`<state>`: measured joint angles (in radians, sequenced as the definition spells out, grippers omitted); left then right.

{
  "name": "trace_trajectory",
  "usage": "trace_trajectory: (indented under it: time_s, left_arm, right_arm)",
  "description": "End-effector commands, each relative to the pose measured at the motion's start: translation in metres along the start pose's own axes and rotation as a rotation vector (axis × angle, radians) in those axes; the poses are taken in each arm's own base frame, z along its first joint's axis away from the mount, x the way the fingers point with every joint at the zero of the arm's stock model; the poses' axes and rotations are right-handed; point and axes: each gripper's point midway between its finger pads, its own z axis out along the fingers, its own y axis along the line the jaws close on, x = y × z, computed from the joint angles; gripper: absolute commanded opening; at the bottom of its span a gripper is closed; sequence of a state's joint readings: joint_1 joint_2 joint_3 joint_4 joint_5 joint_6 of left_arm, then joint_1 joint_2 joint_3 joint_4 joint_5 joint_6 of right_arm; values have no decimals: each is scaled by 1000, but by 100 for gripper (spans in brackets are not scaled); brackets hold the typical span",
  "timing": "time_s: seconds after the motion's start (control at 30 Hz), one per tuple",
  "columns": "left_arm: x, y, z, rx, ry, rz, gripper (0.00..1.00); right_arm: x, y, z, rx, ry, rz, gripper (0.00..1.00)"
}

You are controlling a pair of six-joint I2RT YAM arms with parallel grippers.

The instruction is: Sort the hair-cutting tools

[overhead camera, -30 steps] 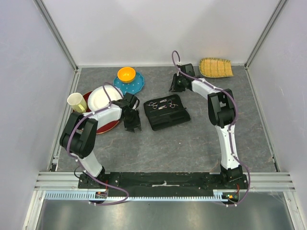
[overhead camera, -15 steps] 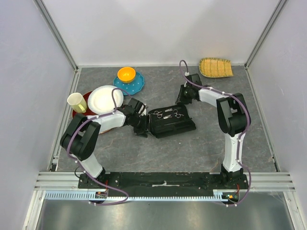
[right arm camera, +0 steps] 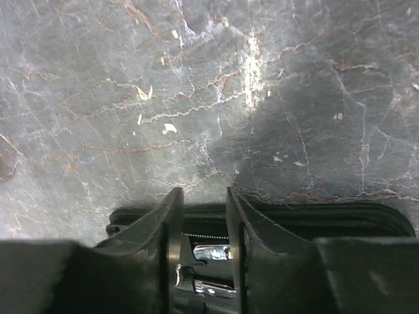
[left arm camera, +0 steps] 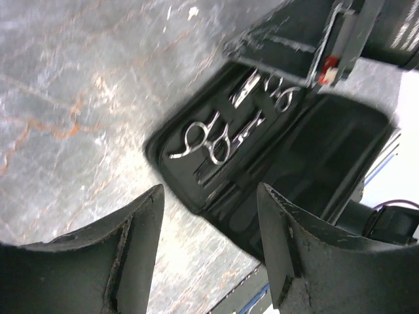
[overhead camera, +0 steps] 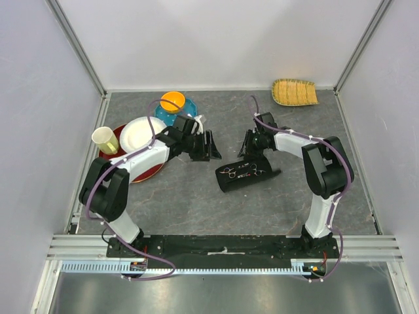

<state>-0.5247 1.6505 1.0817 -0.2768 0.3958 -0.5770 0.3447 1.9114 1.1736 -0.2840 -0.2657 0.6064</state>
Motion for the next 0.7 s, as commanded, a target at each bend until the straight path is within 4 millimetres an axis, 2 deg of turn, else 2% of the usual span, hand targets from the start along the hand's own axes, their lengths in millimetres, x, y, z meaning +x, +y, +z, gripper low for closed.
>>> trace_trajectory:
  time_s: [0.0,0.1,0.17,0.23,0.33,0.4,0.43,0.47,0.53,0.57,0.6,0.63,0.67]
  left_arm:
    - [-26,-15,8,49,-49,-9,66]
    - [-23,-9,14,28,-32,-21,67]
    - [-19,-5,16,10,-10,-26,67]
    - [-19,-3,15,-7,-6,-19,67]
    - [-25,17,9,-131,-33,-11,66]
    - [-20,34,3,-219,-12,-27,65]
    - [-24,39,0,-253,-21,-32,65]
    - [-22,43,-2,-263,-9,-39,64]
    - [-23,46,-5,-269,-11,-42,63]
    - [-22,46,-5,-267,-8,-41,63]
    - [-22,47,-6,-271,-5,-44,63]
    - [-23,46,-7,-270,-7,-43,63]
    - [-24,45,-7,-268,-7,-43,62]
  right_arm:
    - [-33,20,-22,10,-90,-36,50]
    - [-73,32,-37,30,-201,-71,62]
    - [-91,33,-46,58,-247,-82,64]
    - [-96,28,-53,73,-256,-85,63]
    - [-86,11,-72,120,-251,-76,60]
    - [-64,-8,-74,148,-201,-62,58]
    - [-56,-12,-85,157,-197,-58,57]
    - [-39,-24,-84,184,-160,-47,56]
    - [-20,-36,-99,224,-140,-32,53]
    - [-4,-49,-101,257,-117,-12,52]
    - [-2,-64,-109,310,-142,18,51]
    - [-1,-65,-125,305,-187,65,50]
    - [11,-80,-128,330,-180,101,50]
